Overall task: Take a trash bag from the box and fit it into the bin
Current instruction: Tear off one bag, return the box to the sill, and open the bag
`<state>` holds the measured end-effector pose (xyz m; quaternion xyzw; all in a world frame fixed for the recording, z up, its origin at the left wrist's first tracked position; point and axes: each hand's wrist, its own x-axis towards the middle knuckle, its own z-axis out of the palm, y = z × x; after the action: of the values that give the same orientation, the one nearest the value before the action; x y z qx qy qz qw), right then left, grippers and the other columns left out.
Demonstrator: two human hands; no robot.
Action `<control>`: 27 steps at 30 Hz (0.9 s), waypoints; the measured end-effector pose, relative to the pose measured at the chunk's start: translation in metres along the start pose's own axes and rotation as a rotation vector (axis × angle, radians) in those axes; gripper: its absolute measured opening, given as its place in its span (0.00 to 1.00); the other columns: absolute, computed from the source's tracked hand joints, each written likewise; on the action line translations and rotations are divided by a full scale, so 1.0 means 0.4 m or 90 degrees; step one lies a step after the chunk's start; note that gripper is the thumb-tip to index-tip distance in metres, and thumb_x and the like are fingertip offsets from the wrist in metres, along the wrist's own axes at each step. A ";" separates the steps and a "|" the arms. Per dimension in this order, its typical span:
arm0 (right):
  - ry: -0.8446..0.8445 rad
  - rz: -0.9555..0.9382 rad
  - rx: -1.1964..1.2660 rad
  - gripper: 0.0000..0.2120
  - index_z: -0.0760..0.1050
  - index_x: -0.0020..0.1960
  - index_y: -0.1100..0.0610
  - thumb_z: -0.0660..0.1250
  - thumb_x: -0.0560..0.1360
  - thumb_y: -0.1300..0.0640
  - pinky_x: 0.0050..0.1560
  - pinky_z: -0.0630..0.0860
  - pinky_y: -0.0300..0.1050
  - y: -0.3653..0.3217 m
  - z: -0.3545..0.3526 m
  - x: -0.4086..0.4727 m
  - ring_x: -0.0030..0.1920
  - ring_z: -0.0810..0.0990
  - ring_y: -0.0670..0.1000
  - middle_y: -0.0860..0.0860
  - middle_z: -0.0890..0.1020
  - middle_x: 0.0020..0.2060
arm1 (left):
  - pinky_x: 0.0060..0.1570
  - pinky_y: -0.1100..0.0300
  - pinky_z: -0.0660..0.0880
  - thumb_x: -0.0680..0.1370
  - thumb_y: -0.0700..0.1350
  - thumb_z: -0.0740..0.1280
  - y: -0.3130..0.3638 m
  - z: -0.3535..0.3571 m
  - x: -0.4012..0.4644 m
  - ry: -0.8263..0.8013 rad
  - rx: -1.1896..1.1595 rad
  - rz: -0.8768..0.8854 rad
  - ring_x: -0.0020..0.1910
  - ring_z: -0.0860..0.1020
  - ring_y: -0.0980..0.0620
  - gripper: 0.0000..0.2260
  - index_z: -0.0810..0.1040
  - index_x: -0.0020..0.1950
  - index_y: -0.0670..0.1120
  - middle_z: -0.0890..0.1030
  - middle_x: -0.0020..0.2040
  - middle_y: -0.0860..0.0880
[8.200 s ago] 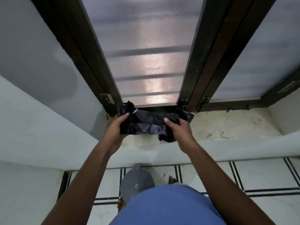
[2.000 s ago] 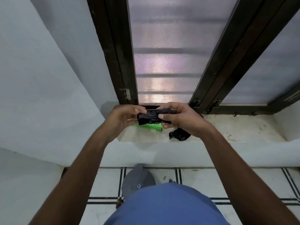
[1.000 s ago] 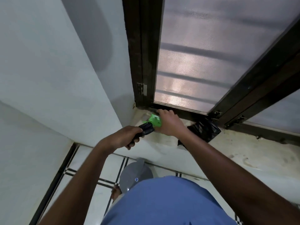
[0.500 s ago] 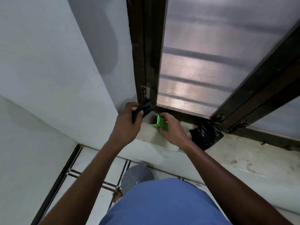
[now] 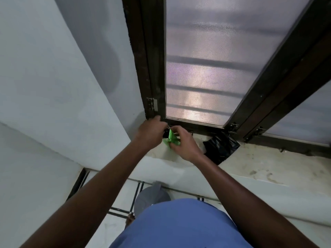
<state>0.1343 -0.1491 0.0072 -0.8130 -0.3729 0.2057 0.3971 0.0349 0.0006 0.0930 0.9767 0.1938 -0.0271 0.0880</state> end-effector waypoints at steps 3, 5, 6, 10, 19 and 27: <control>0.023 0.009 0.017 0.23 0.78 0.70 0.51 0.80 0.77 0.57 0.65 0.83 0.52 -0.001 -0.004 -0.001 0.62 0.83 0.48 0.47 0.83 0.63 | 0.52 0.47 0.79 0.81 0.42 0.73 0.009 0.010 -0.004 -0.025 -0.155 0.022 0.58 0.82 0.42 0.19 0.73 0.70 0.49 0.80 0.62 0.46; 0.033 0.022 0.029 0.24 0.78 0.70 0.52 0.81 0.77 0.57 0.64 0.83 0.50 -0.001 -0.008 -0.002 0.62 0.83 0.49 0.47 0.83 0.63 | 0.56 0.45 0.80 0.80 0.42 0.74 0.002 0.017 -0.011 0.023 -0.222 0.024 0.56 0.81 0.43 0.17 0.73 0.66 0.48 0.78 0.63 0.46; 0.036 0.029 0.033 0.24 0.77 0.70 0.51 0.81 0.77 0.58 0.64 0.83 0.50 -0.001 -0.010 -0.003 0.62 0.83 0.49 0.47 0.83 0.63 | 0.59 0.45 0.78 0.80 0.43 0.74 0.001 0.022 -0.010 0.059 -0.209 0.023 0.57 0.81 0.43 0.16 0.74 0.65 0.48 0.77 0.64 0.47; 0.051 0.049 0.037 0.24 0.76 0.69 0.49 0.81 0.77 0.57 0.63 0.84 0.50 -0.004 -0.010 -0.008 0.60 0.83 0.47 0.46 0.83 0.61 | 0.80 0.33 0.44 0.83 0.46 0.68 0.004 0.047 0.005 0.052 -0.115 -0.006 0.74 0.73 0.43 0.12 0.75 0.66 0.53 0.84 0.61 0.50; 0.136 0.108 0.074 0.29 0.71 0.69 0.49 0.84 0.75 0.51 0.54 0.80 0.44 0.004 -0.001 -0.006 0.60 0.83 0.50 0.49 0.80 0.63 | 0.55 0.50 0.77 0.81 0.42 0.68 -0.002 0.121 -0.045 0.231 -0.346 -0.142 0.54 0.81 0.42 0.07 0.78 0.59 0.44 0.79 0.58 0.44; 0.119 0.096 0.139 0.23 0.78 0.69 0.45 0.65 0.77 0.39 0.60 0.78 0.43 -0.020 0.016 -0.038 0.65 0.79 0.49 0.47 0.80 0.62 | 0.37 0.58 0.85 0.83 0.42 0.73 -0.002 0.134 0.003 0.019 -0.891 -0.341 0.48 0.88 0.46 0.13 0.78 0.67 0.44 0.85 0.58 0.45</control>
<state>0.1170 -0.1546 0.0103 -0.8064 -0.2474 0.1975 0.4995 0.0347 -0.0080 0.0402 0.6122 0.3979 0.0950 0.6767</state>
